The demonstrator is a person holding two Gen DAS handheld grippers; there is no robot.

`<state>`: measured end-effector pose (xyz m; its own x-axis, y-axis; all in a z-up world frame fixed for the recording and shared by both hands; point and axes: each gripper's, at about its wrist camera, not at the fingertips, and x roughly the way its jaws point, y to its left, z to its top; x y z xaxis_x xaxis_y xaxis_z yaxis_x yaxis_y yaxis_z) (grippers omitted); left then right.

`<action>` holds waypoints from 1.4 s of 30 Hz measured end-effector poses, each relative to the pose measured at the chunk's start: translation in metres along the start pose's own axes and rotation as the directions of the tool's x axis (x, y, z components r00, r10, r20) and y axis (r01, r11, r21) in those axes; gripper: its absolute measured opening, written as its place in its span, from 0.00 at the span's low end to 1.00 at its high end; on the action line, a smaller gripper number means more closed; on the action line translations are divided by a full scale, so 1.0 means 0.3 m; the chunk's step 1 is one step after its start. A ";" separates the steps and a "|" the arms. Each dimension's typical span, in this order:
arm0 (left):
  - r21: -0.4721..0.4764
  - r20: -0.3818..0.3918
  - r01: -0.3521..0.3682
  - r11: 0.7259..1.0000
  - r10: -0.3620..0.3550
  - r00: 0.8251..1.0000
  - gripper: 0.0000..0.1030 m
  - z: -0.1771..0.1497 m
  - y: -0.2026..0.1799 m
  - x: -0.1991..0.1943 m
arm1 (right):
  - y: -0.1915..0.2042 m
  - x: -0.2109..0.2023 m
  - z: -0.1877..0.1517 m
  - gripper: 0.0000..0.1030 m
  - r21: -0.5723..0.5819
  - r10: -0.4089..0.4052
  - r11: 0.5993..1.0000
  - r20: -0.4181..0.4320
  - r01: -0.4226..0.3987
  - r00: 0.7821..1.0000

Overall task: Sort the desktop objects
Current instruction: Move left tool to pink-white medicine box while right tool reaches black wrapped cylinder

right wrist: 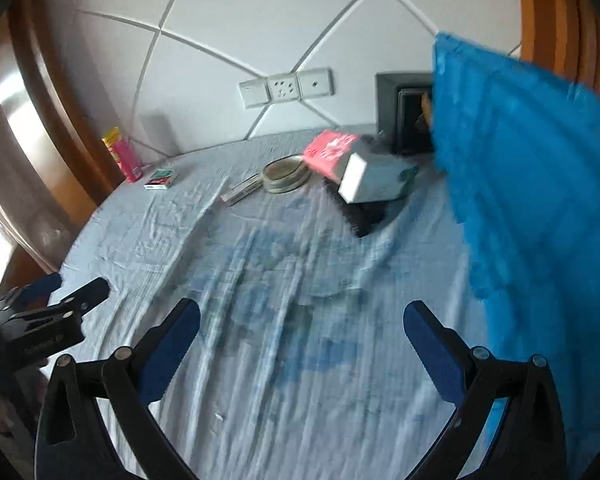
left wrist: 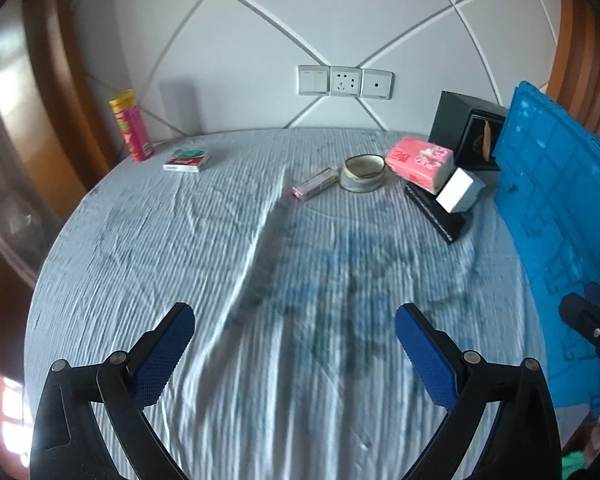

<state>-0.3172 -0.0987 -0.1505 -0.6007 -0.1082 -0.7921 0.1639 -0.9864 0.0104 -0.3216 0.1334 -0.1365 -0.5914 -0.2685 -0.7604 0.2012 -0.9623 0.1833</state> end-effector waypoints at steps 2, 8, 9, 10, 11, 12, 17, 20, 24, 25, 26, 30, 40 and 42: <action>0.012 -0.017 0.015 1.000 -0.014 1.000 0.96 0.037 0.026 0.061 | 0.018 0.055 0.014 0.97 0.005 -0.008 1.000 -0.019 0.008 1.000; 0.022 -0.064 0.029 0.999 -0.028 0.998 0.96 0.137 0.034 0.256 | 0.011 0.253 0.093 0.78 0.036 -0.004 0.999 -0.081 0.007 0.997; 0.027 -0.071 0.031 0.999 -0.029 0.997 0.96 0.155 0.030 0.288 | 0.006 0.278 0.110 0.76 0.036 0.000 0.999 -0.082 0.003 0.997; 0.031 -0.077 0.032 0.999 -0.030 0.997 0.96 0.173 0.025 0.320 | -0.005 0.302 0.123 0.71 0.037 0.003 0.999 -0.084 0.000 0.996; 0.037 -0.082 0.033 0.999 -0.030 0.996 0.96 0.192 0.021 0.353 | -0.018 0.332 0.139 0.66 0.039 0.003 0.999 -0.092 0.001 0.996; 0.046 -0.086 0.028 0.999 -0.024 0.996 0.96 0.212 0.016 0.391 | -0.035 0.366 0.156 0.66 0.046 0.001 0.999 -0.101 0.004 0.995; 0.088 -0.125 0.026 0.996 -0.015 0.992 0.96 0.314 -0.009 0.616 | -0.125 0.523 0.223 0.65 0.070 -0.025 0.997 -0.144 0.036 0.989; 0.110 -0.146 0.021 0.994 -0.005 0.989 0.96 0.375 -0.028 0.759 | -0.181 0.614 0.255 0.65 0.080 -0.046 0.995 -0.158 0.060 0.986; 0.126 -0.148 0.017 0.992 0.001 0.989 0.96 0.437 -0.060 0.938 | -0.240 0.736 0.287 0.65 0.090 -0.066 0.992 -0.180 0.083 0.982; 0.127 -0.152 0.017 0.992 0.002 0.988 0.96 0.447 -0.067 0.975 | -0.249 0.764 0.291 0.65 0.090 -0.067 0.992 -0.184 0.085 0.981; 0.125 -0.152 0.017 0.992 0.003 0.988 0.96 0.458 -0.072 1.005 | -0.258 0.791 0.295 0.65 0.090 -0.068 0.992 -0.189 0.087 0.980; 0.136 -0.155 0.017 0.990 0.004 0.988 0.96 0.483 -0.099 1.099 | -0.283 0.901 0.321 0.65 0.058 -0.111 0.990 -0.200 0.125 0.974; 0.098 -0.164 0.051 0.994 -0.035 0.986 0.95 0.475 -0.127 1.199 | -0.245 1.054 0.324 0.77 -0.055 -0.194 0.981 -0.185 0.187 0.963; 0.085 -0.153 0.070 0.994 -0.057 0.987 0.79 0.465 -0.130 1.185 | -0.240 1.075 0.309 0.74 -0.057 -0.191 0.982 -0.211 0.183 0.959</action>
<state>-0.6463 -0.1159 -0.3472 -0.4822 -0.0317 -0.8755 0.0541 -0.9985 0.0064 -0.5990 0.1121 -0.3372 -0.4405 -0.0646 -0.8954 0.1341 -0.9910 0.0056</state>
